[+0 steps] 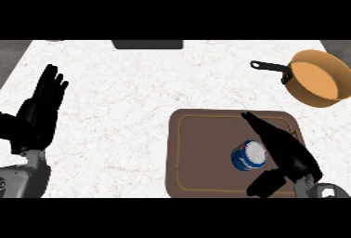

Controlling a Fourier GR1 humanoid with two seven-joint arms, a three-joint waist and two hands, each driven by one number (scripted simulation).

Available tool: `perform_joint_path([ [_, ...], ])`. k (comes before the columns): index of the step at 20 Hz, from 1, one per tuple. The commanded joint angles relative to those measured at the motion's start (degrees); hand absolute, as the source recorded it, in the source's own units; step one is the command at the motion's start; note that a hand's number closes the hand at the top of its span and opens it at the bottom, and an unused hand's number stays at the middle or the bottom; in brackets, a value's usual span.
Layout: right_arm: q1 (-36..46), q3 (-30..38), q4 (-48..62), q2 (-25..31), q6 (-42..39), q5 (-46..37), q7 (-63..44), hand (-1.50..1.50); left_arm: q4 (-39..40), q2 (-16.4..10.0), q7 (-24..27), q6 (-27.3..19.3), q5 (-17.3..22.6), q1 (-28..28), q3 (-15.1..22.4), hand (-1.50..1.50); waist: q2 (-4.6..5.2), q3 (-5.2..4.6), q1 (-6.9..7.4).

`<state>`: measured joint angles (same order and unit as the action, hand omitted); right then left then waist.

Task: Pick the can from the tray and place it in the pot

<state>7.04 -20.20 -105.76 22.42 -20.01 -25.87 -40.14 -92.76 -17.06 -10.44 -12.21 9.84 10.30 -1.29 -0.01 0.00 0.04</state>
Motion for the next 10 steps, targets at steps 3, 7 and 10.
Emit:
perform_joint_path([
  [3,-2.5,1.6,5.9,-1.7,0.4,-5.4,5.4,-1.50,-1.3,1.3,-2.1,0.5,-2.2,0.2,-0.7,0.00,-0.02,0.01,-0.08],
  [7,-4.8,0.6,6.8,-4.8,2.5,-8.2,8.0,-1.50,1.1,1.9,-1.0,1.9,-2.3,1.3,-2.2,0.00,-0.01,0.01,-0.12],
  [10,-3.5,-3.7,5.8,-2.8,-1.0,-9.9,10.6,1.50,-0.3,4.3,-1.0,-1.5,-5.3,1.0,0.3,0.00,-0.01,0.01,-0.12],
])
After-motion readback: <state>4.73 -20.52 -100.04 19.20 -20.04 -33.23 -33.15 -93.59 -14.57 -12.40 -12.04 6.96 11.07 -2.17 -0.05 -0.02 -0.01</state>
